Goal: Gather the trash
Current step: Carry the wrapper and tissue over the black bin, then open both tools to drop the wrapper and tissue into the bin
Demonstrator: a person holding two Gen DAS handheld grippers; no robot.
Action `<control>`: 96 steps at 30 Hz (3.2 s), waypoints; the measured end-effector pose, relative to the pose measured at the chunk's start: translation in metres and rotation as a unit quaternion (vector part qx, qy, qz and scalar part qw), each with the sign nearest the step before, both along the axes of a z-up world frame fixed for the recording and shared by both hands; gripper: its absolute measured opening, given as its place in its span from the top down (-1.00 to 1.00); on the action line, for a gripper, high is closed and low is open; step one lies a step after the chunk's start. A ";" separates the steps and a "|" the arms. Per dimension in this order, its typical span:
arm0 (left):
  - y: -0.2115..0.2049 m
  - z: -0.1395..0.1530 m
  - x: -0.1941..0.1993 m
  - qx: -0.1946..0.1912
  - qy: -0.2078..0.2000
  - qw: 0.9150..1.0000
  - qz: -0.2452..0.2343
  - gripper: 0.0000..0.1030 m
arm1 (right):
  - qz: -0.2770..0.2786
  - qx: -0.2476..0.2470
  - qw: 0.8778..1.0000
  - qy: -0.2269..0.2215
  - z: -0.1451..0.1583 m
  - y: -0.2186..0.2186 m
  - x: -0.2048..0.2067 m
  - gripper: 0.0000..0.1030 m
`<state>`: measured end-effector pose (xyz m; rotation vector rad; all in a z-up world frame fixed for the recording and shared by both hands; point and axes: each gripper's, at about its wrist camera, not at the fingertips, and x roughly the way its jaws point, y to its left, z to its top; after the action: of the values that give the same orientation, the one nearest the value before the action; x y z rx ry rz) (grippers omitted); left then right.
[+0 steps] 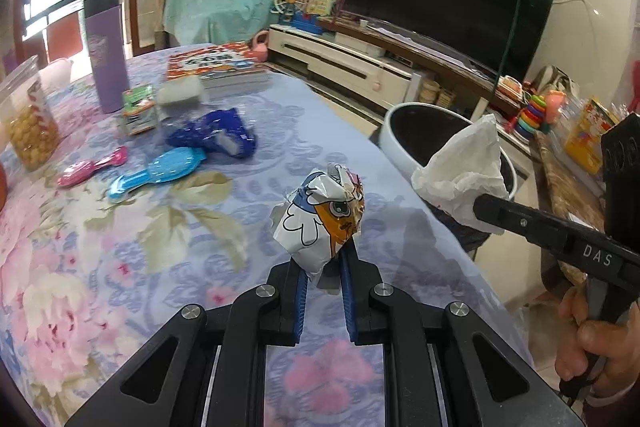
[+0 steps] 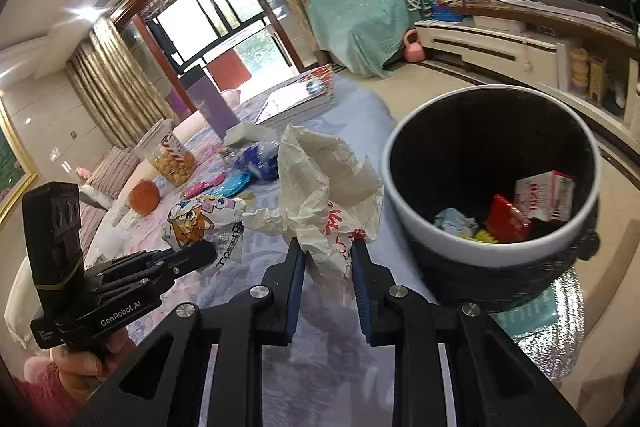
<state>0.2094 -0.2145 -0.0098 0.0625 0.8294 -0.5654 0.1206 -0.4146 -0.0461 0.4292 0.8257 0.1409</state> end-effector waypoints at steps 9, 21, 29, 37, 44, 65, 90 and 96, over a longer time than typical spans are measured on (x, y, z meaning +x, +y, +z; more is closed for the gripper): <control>-0.030 0.001 0.000 0.003 -0.002 1.000 -0.024 0.73 | -0.027 -0.004 1.000 -0.002 0.002 -0.031 -0.013 0.55; -0.068 0.002 0.002 0.011 -0.006 0.998 -0.058 0.73 | -0.056 -0.007 0.998 0.001 0.002 -0.060 -0.026 0.55; -0.091 0.003 0.008 0.014 -0.010 0.997 -0.075 0.73 | -0.075 -0.013 0.997 0.006 0.003 -0.082 -0.027 0.55; -0.110 0.000 0.020 0.020 -0.009 0.996 -0.084 0.73 | -0.086 -0.021 0.996 0.012 0.002 -0.092 -0.025 0.55; -0.128 -0.002 0.031 0.025 -0.011 0.996 -0.089 0.72 | -0.091 -0.027 0.995 0.018 0.003 -0.097 -0.020 0.55; -0.163 -0.011 0.071 0.032 -0.001 0.994 -0.109 0.71 | -0.087 -0.053 0.994 0.048 0.000 -0.110 0.012 0.55; -0.173 -0.018 0.085 0.039 0.003 0.994 -0.105 0.02 | -0.100 -0.062 0.991 0.062 0.001 -0.134 0.028 -0.10; -0.138 -0.020 0.069 0.019 0.007 0.997 -0.078 -0.08 | -0.107 -0.049 0.992 0.037 0.008 -0.125 0.016 -0.46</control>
<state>0.2781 -0.3529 -0.0295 0.1603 0.8538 -0.6979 0.1371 -0.5397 -0.0381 0.4291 0.8503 -0.1153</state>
